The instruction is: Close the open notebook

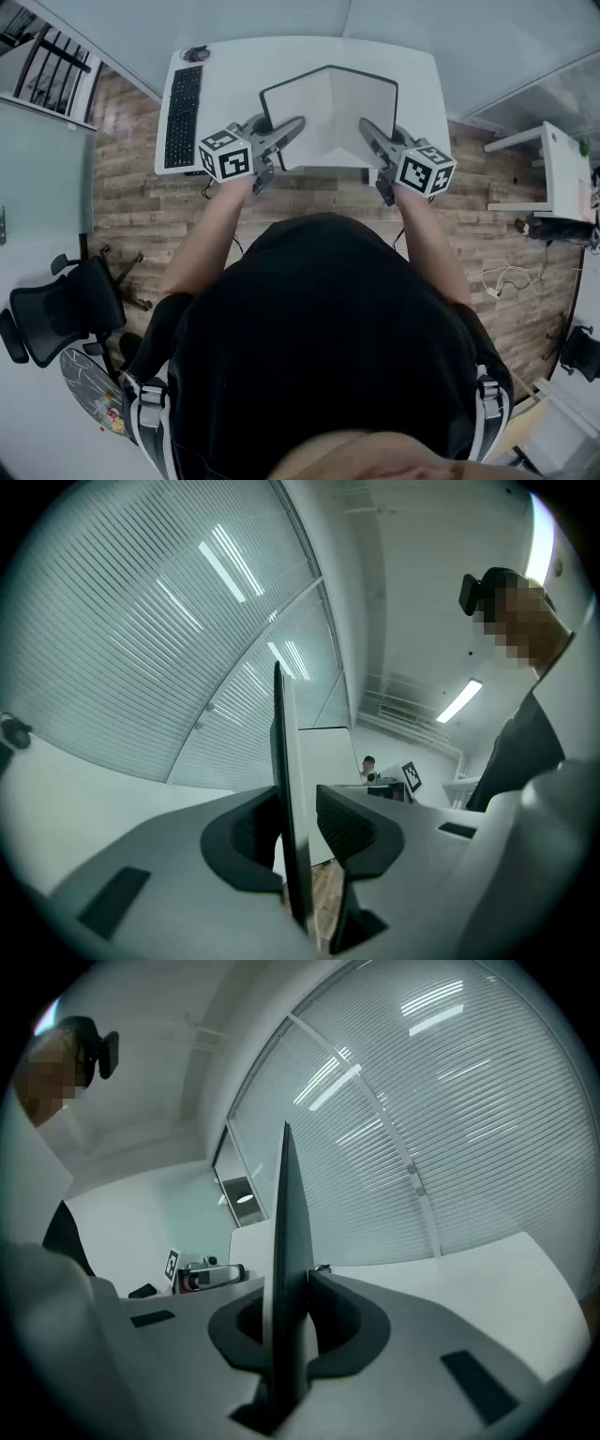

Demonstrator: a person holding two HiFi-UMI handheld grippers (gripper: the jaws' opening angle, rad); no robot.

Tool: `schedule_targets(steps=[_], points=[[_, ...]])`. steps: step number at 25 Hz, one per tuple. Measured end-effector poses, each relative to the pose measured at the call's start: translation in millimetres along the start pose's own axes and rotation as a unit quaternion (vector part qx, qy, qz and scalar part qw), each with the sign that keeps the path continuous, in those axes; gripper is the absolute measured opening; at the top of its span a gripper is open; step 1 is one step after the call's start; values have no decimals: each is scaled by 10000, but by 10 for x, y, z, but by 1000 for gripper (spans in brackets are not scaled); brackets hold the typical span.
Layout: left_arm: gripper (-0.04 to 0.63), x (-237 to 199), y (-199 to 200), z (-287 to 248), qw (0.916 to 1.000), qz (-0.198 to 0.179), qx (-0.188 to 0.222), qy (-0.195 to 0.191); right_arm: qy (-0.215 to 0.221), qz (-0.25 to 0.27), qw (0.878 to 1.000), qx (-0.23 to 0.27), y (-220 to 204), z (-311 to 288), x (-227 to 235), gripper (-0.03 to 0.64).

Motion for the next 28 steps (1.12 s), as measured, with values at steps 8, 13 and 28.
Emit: schedule_targets(steps=[8,13,28], points=[[67,-276,-16,268,9997,212,82,87,-145,-357,9992,60,-276,-260,-123,58],[78,-350,49,354,9998,137,148,-47,-207,-356,9990,183,-279,-413,-229,58],[57,-603,156,459,9997,169,139,-142,-145,-642,9956,660,-311,-595,-326,60]])
Point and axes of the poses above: the fingertips, and each gripper's own axes: z backward along the fingers, x to its right, y out of its top, the point moved 8 cm from there along z, backward along the fingers, and after that the axes turned 10 degrees about x, right-handed, at the moved point
